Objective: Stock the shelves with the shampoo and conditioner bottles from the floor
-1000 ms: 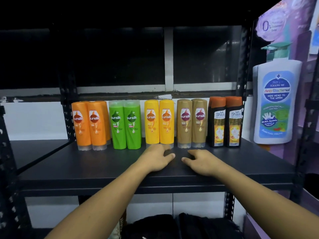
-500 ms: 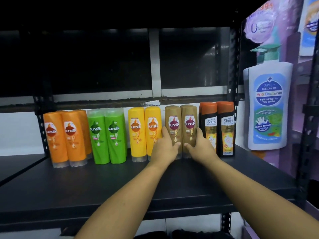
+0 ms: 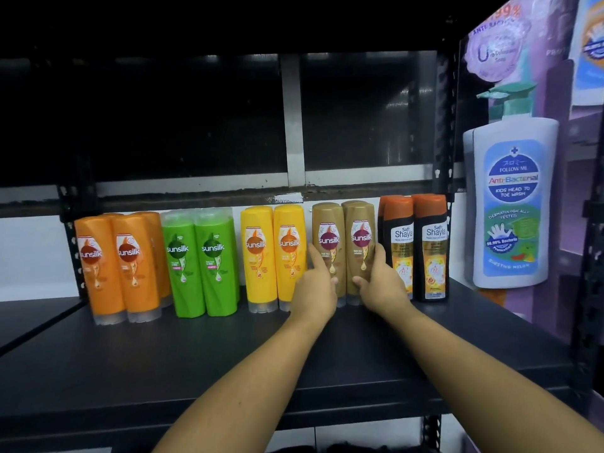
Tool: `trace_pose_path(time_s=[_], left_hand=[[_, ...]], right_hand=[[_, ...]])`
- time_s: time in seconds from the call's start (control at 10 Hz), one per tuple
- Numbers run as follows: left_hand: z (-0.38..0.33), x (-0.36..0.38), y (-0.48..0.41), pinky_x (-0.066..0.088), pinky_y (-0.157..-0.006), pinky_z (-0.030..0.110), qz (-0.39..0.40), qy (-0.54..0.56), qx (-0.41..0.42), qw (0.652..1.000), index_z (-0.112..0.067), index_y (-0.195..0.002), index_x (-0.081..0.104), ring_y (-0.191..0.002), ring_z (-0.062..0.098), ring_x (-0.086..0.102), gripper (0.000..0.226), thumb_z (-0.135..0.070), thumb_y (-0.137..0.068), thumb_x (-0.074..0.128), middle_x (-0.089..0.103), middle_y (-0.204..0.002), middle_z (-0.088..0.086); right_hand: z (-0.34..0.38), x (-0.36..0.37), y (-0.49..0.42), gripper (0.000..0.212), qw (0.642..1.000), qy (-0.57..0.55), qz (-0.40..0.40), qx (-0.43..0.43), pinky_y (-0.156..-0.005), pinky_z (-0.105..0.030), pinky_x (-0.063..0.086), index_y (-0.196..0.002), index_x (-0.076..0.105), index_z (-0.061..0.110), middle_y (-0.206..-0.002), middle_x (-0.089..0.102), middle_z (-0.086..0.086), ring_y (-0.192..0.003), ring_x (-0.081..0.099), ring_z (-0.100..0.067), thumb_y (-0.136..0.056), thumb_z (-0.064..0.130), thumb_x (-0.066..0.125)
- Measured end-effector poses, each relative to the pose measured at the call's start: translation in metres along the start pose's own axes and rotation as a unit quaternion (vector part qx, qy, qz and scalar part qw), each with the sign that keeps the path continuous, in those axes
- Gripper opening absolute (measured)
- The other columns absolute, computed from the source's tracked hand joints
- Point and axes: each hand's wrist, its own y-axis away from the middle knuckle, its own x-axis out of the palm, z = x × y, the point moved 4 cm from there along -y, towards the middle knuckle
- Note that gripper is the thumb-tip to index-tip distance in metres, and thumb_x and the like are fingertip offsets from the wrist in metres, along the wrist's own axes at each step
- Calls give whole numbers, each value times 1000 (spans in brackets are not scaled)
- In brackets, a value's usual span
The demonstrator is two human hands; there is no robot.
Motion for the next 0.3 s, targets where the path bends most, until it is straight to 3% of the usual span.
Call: trace_pose_path(time_s=[0.1,0.2,0.3], left_hand=[[7,-1,-1,54,-87,39,6,-12,11,1000,-10,-163,2,-110,30,65,80,-33,-105,53,65,-127,14],[13,-17,12,57,-87,41,23,10,58,998,-15,-155,28,-108,29,65,62,-38,-103,54,66,-126,9],[35,-31,28,55,-90,39,87,19,94,992,-24,-150,43,-112,25,63,54,-43,-102,56,67,-125,3]], right_hand=[[1,-3,5,79,1000,2,19,-8,-95,-44,51,-154,16,19,-132,61,-10,-118,62,-31,-95,19,67],[0,-4,24,71,998,19,54,-1,-96,-43,51,-150,23,16,-134,59,-11,-120,60,-32,-95,28,66],[5,1,47,55,994,58,88,-12,-98,-43,51,-141,39,17,-133,56,-6,-119,57,-27,-96,38,62]])
